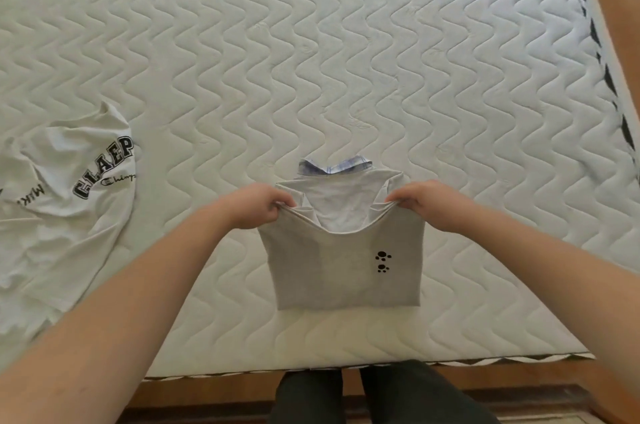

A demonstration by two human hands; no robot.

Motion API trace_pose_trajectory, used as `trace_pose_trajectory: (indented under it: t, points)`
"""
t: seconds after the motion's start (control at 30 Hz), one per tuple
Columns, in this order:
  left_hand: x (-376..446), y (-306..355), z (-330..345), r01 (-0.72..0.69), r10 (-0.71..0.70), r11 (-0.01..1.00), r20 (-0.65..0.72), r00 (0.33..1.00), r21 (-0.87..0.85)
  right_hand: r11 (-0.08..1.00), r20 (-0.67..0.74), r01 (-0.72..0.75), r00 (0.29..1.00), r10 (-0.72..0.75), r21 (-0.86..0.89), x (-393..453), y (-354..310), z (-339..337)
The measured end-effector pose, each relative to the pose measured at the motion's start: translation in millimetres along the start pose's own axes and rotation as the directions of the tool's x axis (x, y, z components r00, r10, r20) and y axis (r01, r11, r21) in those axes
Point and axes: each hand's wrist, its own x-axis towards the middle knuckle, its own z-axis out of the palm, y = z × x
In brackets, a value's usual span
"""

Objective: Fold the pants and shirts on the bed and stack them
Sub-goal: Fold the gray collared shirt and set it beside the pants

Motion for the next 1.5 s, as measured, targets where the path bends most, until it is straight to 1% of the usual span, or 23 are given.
trace_pose_trajectory:
  t: [0.13, 0.23, 0.3, 0.4, 0.47, 0.53, 0.63, 0.67, 0.73, 0.77, 0.83, 0.9, 0.97, 1.03, 1.13, 1.23, 1.33, 1.37, 1.43, 1.5]
  points:
    - [56.3, -22.3, -2.6, 0.032, -0.031, 0.999, -0.033, 0.999, 0.04, 0.996, -0.029, -0.088, 0.996, 0.089, 0.031, 56.3, 26.7, 2.1]
    - [97.9, -41.5, 5.5, 0.027, -0.024, 0.999, -0.085, 0.996, 0.032, 0.993, -0.058, -0.11, 0.992, 0.112, 0.03, 97.5, 51.4, 10.3]
    - [123.8, -53.2, 16.3, 0.045, -0.042, 0.999, -0.133, 0.99, 0.018, 0.992, -0.053, -0.119, 0.991, 0.121, 0.036, 124.1, 66.1, 19.6]
    - [159.5, -69.9, 36.8, 0.137, -0.153, 0.987, -0.221, 0.963, -0.086, 0.984, -0.05, -0.174, 0.983, 0.175, 0.035, 161.2, 88.3, 37.7]
    - [178.5, -77.9, 49.8, 0.173, -0.203, 0.974, -0.225, 0.953, -0.147, 0.974, -0.084, -0.222, 0.971, 0.225, 0.046, 180.0, 99.8, 50.4]
    - [192.0, -83.2, 60.2, 0.172, -0.206, 0.971, -0.219, 0.954, -0.163, 0.965, -0.131, -0.255, 0.957, 0.26, 0.055, 193.4, 106.9, 62.4]
    - [203.9, -88.5, 67.7, 0.169, -0.183, 0.983, -0.26, 0.948, -0.073, 0.975, -0.21, -0.22, 0.953, 0.219, 0.021, 207.1, 111.2, 73.9]
    - [206.2, -89.3, 68.4, 0.18, -0.19, 0.982, -0.275, 0.942, -0.059, 0.98, -0.224, -0.192, 0.954, 0.197, 0.048, 209.0, 110.7, 75.0]
    - [210.3, -88.6, 66.9, 0.221, -0.24, 0.97, -0.283, 0.929, -0.097, 0.985, -0.198, -0.136, 0.968, 0.155, 0.111, 211.1, 108.0, 74.1]
    - [212.4, -87.6, 66.0, 0.244, -0.265, 0.963, -0.263, 0.928, -0.11, 0.988, -0.169, -0.123, 0.976, 0.137, 0.091, 212.5, 107.3, 73.3]
    - [216.9, -84.9, 62.4, 0.271, -0.277, 0.961, -0.19, 0.942, -0.056, 0.989, -0.114, -0.144, 0.983, 0.141, -0.023, 218.2, 107.2, 70.8]
    - [220.1, -80.2, 55.5, 0.248, -0.248, 0.969, -0.116, 0.962, -0.013, 0.976, -0.064, -0.183, 0.982, 0.177, -0.121, 225.4, 104.6, 66.7]
    - [221.4, -75.6, 47.4, 0.202, -0.205, 0.977, -0.052, 0.977, -0.065, 0.969, -0.027, -0.181, 0.983, 0.179, -0.167, 230.2, 99.5, 62.5]
    - [219.9, -72.3, 39.0, 0.171, -0.173, 0.982, -0.018, 0.985, -0.082, 0.973, -0.014, -0.188, 0.982, 0.187, -0.131, 229.2, 93.6, 59.4]
    - [211.8, -69.5, 28.9, 0.131, -0.131, 0.99, 0.002, 0.991, -0.044, 0.977, -0.025, -0.19, 0.982, 0.188, -0.096, 218.3, 87.6, 54.8]
    - [194.2, -61.3, 16.1, 0.1, -0.101, 0.994, -0.026, 0.995, -0.053, 0.977, -0.071, -0.202, 0.978, 0.197, -0.074, 195.6, 72.7, 37.1]
    - [161.6, -40.9, -11.8, 0.047, -0.049, 0.997, -0.041, 0.998, -0.065, 0.978, -0.074, -0.155, 0.987, 0.146, -0.141, 166.9, 53.2, 4.3]
    - [147.7, -32.6, -24.9, 0.026, -0.029, 0.999, -0.053, 0.998, -0.047, 0.979, -0.087, -0.155, 0.986, 0.144, -0.134, 154.9, 44.6, -10.5]
    - [116.2, -17.0, -53.9, 0.006, -0.006, 1.0, -0.101, 0.995, -0.004, 0.984, -0.14, -0.153, 0.98, 0.139, -0.095, 131.1, 27.4, -41.1]
    - [81.9, -2.5, -83.3, -0.011, 0.009, 1.0, -0.185, 0.983, -0.014, 0.991, -0.218, -0.128, 0.969, 0.115, -0.044, 106.2, 7.6, -72.0]
